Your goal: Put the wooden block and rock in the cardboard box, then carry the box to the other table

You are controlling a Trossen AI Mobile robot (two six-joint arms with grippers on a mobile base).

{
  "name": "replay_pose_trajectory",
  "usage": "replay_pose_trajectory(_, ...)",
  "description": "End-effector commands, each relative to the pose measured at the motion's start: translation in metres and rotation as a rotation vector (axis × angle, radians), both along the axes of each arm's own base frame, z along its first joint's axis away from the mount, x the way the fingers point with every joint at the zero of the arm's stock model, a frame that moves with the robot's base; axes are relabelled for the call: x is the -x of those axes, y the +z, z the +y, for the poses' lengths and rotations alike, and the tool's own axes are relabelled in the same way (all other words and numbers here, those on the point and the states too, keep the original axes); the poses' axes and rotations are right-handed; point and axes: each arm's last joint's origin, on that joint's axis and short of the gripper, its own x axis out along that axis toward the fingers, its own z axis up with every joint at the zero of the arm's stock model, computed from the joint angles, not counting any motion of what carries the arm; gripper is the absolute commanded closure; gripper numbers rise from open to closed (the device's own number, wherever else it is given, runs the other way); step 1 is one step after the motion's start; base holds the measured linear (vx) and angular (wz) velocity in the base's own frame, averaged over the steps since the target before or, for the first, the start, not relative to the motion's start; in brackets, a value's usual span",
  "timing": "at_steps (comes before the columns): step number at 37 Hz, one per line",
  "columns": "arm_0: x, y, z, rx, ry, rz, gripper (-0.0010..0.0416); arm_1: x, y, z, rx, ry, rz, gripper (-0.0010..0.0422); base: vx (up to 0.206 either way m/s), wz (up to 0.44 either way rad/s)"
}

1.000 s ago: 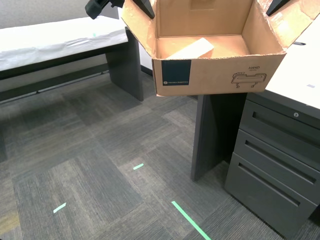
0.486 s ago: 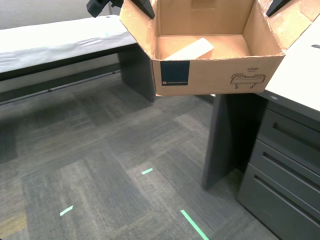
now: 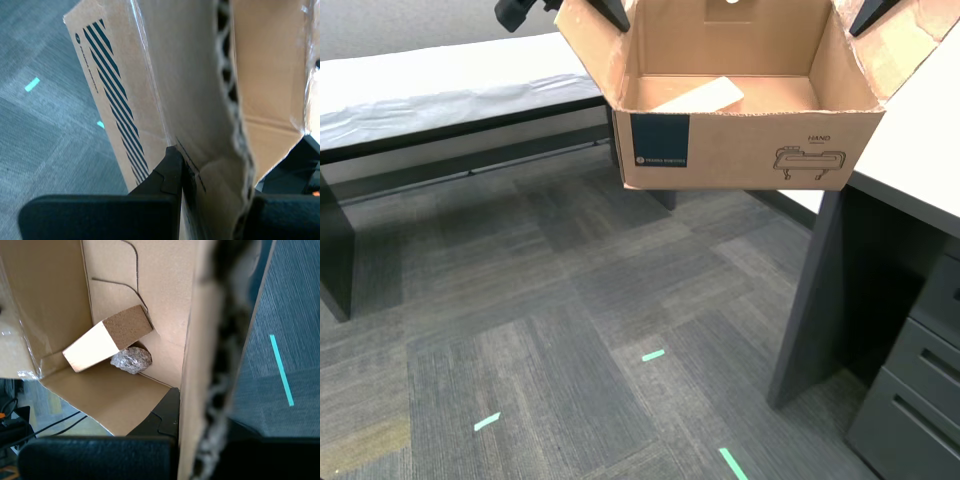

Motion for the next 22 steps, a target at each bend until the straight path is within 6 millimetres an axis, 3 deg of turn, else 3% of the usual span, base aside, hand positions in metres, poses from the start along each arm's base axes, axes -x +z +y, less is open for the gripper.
replay_pose_trajectory(1,0.0002,0.001,0.0014,-0.024,0.021,-0.008,0.0406,-0.0002,0.0026,-0.0025,0.039,-0.007,0.004,0.0413,0.116,0.016)
replay_pose_trajectory(22,-0.0029,0.0021,0.0019,-0.027,0.022,-0.045,0.0406,-0.0007,0.0036,-0.0039,0.06,0.035,0.033,0.0413,0.109,-0.033)
